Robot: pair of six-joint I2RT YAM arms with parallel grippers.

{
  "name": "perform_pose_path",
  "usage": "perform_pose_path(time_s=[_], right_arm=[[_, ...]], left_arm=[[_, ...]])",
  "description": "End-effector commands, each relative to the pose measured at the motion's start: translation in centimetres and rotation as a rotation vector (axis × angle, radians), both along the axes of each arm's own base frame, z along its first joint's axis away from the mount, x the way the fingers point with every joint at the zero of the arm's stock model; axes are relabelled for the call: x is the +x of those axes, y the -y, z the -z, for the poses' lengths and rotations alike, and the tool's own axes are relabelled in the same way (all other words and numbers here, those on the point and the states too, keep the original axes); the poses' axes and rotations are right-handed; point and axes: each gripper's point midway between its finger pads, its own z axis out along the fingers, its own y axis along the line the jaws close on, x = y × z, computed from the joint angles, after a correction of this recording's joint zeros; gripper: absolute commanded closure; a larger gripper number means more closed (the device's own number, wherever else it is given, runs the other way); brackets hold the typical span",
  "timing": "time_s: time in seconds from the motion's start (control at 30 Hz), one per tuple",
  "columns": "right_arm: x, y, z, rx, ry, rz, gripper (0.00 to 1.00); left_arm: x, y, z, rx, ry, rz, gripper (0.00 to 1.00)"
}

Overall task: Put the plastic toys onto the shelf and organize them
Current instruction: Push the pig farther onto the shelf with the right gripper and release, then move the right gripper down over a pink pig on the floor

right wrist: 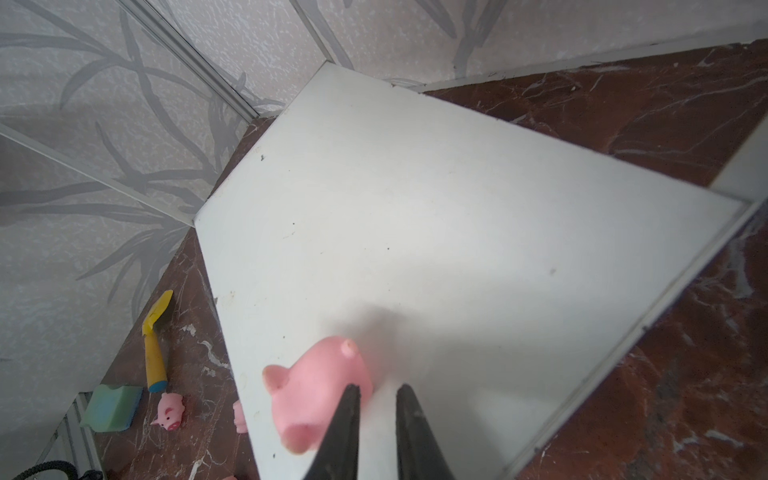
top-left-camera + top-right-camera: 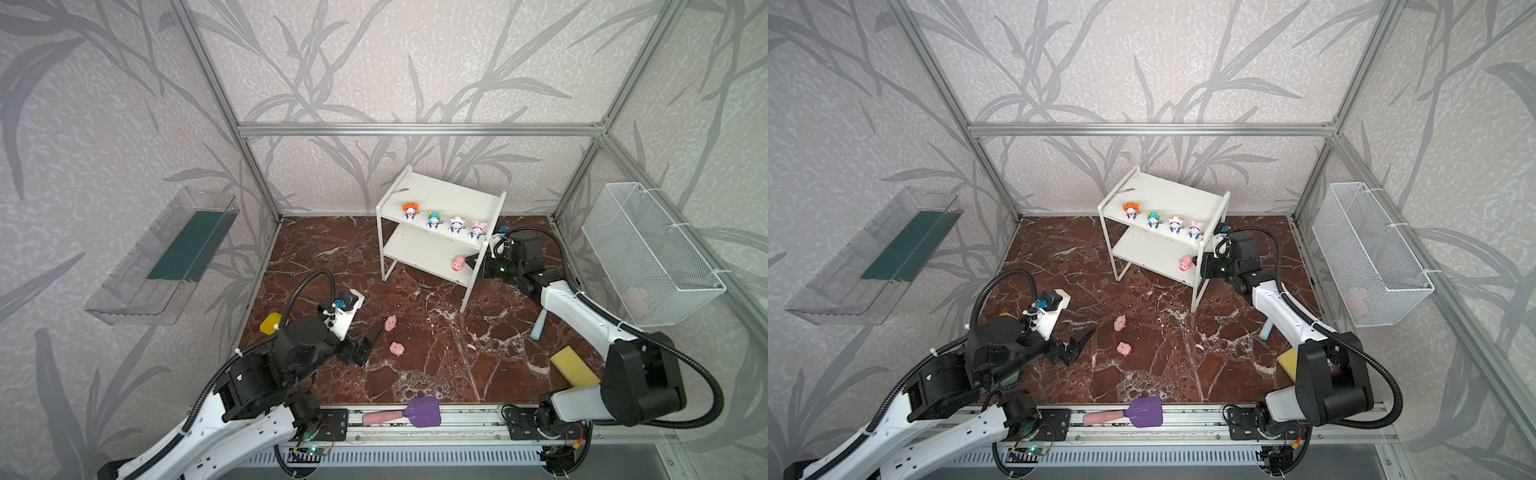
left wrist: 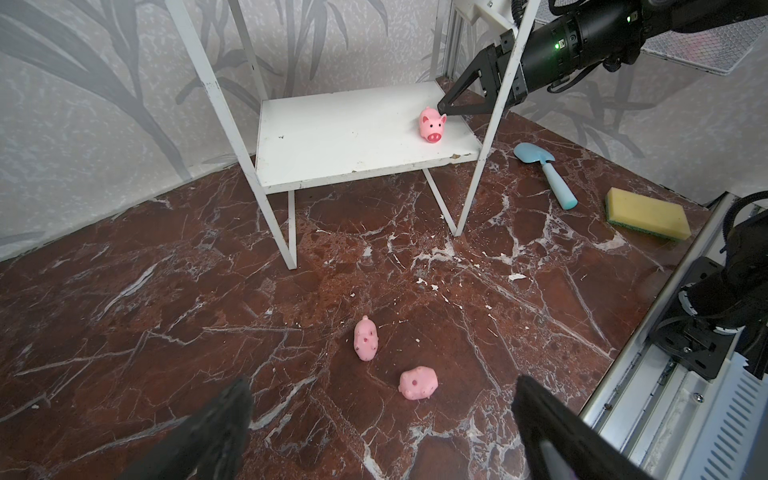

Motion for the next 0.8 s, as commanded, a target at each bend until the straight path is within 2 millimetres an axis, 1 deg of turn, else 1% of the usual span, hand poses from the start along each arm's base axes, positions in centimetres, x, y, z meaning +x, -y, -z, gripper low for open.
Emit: perform_pose_path(time_s=[0.0, 0.1, 0.17, 0.27, 0.33, 0.4, 0.43, 0.5, 0.6, 0.67, 0.7, 0.77], right_arm=[[-1.0, 0.9, -2.3, -0.035, 0.068, 0.026, 0.81], [-2.8, 2.2, -2.4, -0.066, 0.072, 0.065, 0.81], [-4.3, 3.0, -2.3, -0.080, 0.074, 0.088, 0.81], [-7.3, 4.1, -2.2, -0.093, 0.073, 0.112, 0.81], [-9.9, 4.7, -2.1, -0.090, 0.075, 0.116, 0.79], [-12.2, 5.3, -1.5, -0.092, 0.065, 0.121, 0.78], [-13.4, 5.5, -1.0, -0.092, 0.061, 0.119, 0.77], [-15.5, 5.6, -0.1, -0.092, 0.059, 0.103, 0.74], [-18.1, 5.1, 0.7, -0.073, 0.081, 0.049, 0.70], [-19.7, 3.0, -0.3, -0.010, 0.154, -0.051, 0.67], [-20.4, 2.4, -0.4, -0.003, 0.179, -0.071, 0.65], [-21.6, 1.1, 0.2, -0.031, 0.204, -0.139, 0.61]], left_arm=[[0.1, -0.2, 0.8, 0.024, -0.016, -0.013, 0.01], [0.3, -0.1, 1.0, 0.028, -0.028, -0.020, 0.01], [0.4, 0.2, 1.2, 0.028, -0.043, -0.020, 0.01], [0.6, 0.7, 1.9, 0.018, -0.090, -0.032, 0.01], [0.8, 1.1, 3.1, 0.017, -0.146, -0.052, 0.01], [0.8, 1.7, 4.5, 0.016, -0.205, -0.061, 0.01], [0.7, 2.2, 5.2, 0.023, -0.228, -0.037, 0.01], [0.6, 2.9, 6.5, 0.019, -0.276, -0.038, 0.01], [0.9, 3.3, 8.1, 0.016, -0.328, -0.066, 0.01], [1.1, 3.3, 9.0, 0.005, -0.350, -0.090, 0.01], [1.2, 3.4, 9.3, -0.005, -0.357, -0.104, 0.01], [1.5, 3.1, 10.0, -0.028, -0.363, -0.149, 0.01]])
